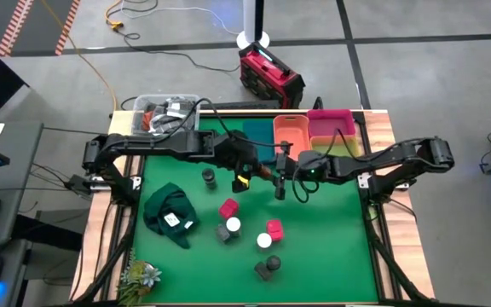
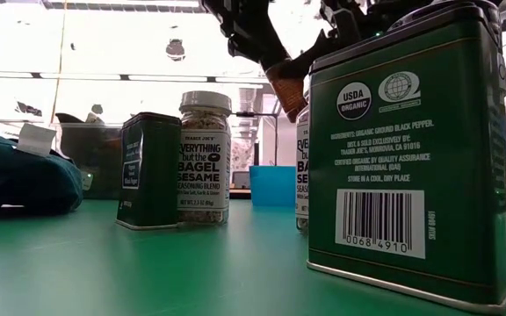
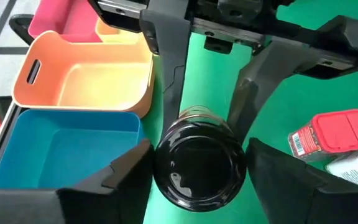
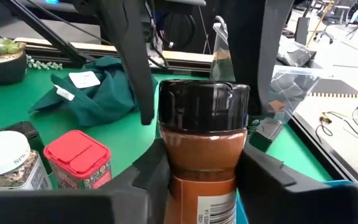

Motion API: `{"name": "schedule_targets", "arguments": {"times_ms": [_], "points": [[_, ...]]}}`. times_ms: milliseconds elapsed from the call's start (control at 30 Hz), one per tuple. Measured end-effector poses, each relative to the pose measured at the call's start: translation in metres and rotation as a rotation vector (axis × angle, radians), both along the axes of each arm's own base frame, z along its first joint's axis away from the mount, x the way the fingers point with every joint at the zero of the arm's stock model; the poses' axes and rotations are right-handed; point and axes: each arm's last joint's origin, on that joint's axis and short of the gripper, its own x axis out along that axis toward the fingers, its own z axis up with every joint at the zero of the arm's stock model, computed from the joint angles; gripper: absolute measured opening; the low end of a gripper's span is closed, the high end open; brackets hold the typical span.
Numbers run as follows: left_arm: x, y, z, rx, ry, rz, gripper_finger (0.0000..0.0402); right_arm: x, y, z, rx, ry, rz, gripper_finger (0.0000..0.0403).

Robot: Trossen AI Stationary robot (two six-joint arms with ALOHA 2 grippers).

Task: Sort spices by type
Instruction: Put the middle black seasoning bottle into the pink bin

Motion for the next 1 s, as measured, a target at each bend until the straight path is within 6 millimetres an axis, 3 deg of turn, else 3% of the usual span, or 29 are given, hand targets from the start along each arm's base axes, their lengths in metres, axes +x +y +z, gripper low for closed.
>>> {"name": "schedule_targets", "arguments": {"times_ms": [267,433,633,800,1000], "points": [[-0.001,0.0,0.002,0.04,0.013,0.007,0.0302,-0.001,-0.003,-0.001,-0.002,0.015,-0.015,0.018],[-0.004,-0.001,0.025,0.097,-0.007,0.072,0.0325,-0.004,-0.01,-0.003,0.004,0.052,-0.043,0.0179],[-0.013,-0.005,0.047,0.168,-0.003,0.15,0.0327,-0.021,-0.017,0.01,0.017,0.08,-0.077,0.0183],[-0.022,-0.009,0.036,0.218,0.1,0.222,0.0327,-0.047,-0.017,0.026,-0.003,0.119,-0.199,0.0182],[-0.014,-0.025,-0.014,0.215,0.138,0.187,0.0327,-0.084,-0.013,0.031,-0.003,0.081,-0.263,0.0183]]}}
